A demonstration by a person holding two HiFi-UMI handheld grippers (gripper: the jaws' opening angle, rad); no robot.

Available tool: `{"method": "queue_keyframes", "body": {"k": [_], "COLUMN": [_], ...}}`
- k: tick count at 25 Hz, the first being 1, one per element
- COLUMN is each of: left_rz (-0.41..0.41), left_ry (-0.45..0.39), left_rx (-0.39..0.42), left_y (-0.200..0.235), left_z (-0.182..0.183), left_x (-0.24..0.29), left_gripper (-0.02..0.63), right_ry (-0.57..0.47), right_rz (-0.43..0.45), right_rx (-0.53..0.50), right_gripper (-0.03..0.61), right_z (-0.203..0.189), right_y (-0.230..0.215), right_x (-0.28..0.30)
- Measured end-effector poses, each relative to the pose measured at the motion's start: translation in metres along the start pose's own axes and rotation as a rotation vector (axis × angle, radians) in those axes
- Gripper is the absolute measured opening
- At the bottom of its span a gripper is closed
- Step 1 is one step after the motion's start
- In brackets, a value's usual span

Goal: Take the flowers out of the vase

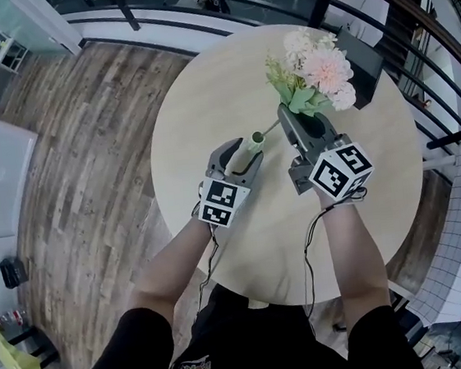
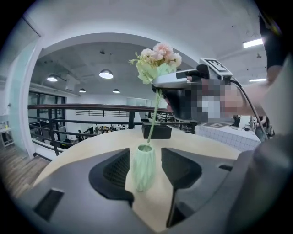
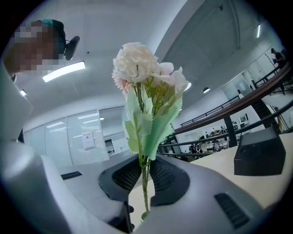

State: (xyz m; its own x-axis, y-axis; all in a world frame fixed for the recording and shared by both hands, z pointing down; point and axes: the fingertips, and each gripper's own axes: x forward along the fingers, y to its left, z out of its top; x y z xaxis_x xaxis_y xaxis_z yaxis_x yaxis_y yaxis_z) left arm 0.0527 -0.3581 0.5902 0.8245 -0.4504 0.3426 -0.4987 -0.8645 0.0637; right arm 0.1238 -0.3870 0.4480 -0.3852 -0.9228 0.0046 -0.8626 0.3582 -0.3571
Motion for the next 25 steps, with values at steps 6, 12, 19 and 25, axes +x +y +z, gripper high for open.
{"method": "queue_keyframes", "body": {"k": [6, 12, 19, 25], "left_rz": [0.042, 0.079, 0.054, -0.016], "left_ry": [-0.051, -0.049, -0.053, -0.044], "left_rx": [-0.074, -0.131, -0.164, -0.159], "left_y": [0.003, 0.007, -0.004, -0.029], "left_z": [0.014, 0.027, 0.049, 0.059], "left_x": [-0.053, -0.101, -0.136, -0.156], "left_gripper": [0.163, 0.008, 0.006, 0.006], "right_ry": [-0.048, -0.051, -0.058, -0.065], "right_rz": [-0.051, -0.126, -0.222, -0.276], "right_rx": [0.033, 0.033, 0.023, 0.026], "right_gripper": [0.062, 0.063, 0.061, 0.061], "right_z": [0.019, 0.029, 0.032, 0.032], "right_y": [-0.001, 0.008, 0.026, 0.053], "right_x": [-0.025, -0.059, -0.116, -0.157]}}
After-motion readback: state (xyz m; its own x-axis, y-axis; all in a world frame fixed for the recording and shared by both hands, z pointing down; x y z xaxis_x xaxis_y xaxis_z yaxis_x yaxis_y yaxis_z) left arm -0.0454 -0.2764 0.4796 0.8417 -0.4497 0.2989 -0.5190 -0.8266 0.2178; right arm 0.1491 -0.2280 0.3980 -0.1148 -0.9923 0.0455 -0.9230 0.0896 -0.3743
